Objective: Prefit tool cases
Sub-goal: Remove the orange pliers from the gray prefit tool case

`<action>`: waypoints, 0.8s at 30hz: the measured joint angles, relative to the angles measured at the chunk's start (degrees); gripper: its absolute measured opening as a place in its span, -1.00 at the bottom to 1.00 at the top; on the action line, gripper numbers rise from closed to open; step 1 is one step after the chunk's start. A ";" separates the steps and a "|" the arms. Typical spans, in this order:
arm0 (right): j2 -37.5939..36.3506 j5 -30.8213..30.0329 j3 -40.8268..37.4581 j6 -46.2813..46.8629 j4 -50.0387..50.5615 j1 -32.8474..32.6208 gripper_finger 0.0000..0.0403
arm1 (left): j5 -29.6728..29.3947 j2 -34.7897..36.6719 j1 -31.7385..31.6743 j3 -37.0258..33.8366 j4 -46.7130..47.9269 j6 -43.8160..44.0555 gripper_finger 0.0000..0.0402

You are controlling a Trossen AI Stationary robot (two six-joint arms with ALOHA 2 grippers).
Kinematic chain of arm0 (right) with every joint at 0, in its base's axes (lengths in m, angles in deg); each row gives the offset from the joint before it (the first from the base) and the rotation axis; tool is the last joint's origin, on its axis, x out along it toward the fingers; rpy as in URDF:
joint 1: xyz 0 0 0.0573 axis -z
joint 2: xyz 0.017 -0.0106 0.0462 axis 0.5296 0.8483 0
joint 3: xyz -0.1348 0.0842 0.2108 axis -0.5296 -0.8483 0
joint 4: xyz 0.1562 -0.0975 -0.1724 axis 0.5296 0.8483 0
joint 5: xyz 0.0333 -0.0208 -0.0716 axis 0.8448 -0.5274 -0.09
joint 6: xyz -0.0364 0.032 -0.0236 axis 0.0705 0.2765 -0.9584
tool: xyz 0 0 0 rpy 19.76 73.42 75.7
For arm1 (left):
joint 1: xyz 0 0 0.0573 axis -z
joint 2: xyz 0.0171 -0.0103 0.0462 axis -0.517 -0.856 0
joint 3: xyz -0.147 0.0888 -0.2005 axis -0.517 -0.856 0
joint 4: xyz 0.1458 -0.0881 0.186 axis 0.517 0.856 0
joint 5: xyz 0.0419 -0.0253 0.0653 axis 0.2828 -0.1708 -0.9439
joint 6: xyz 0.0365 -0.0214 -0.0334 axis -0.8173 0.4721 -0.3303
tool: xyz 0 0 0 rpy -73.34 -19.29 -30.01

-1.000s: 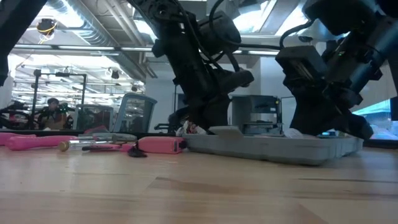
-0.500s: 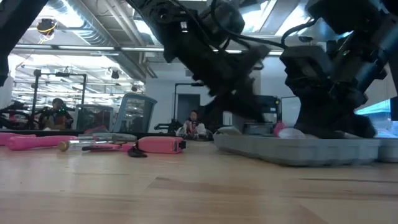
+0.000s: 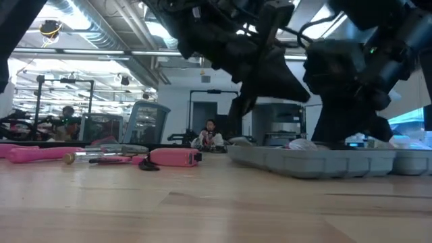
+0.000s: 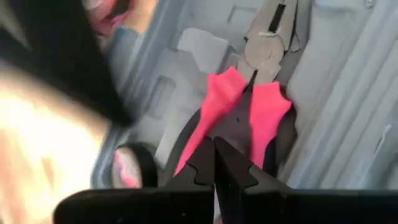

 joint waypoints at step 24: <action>-2.41 3.01 2.49 -4.48 1.05 0.15 -0.93 | -10.41 0.06 3.79 -0.02 21.44 -23.05 -1.00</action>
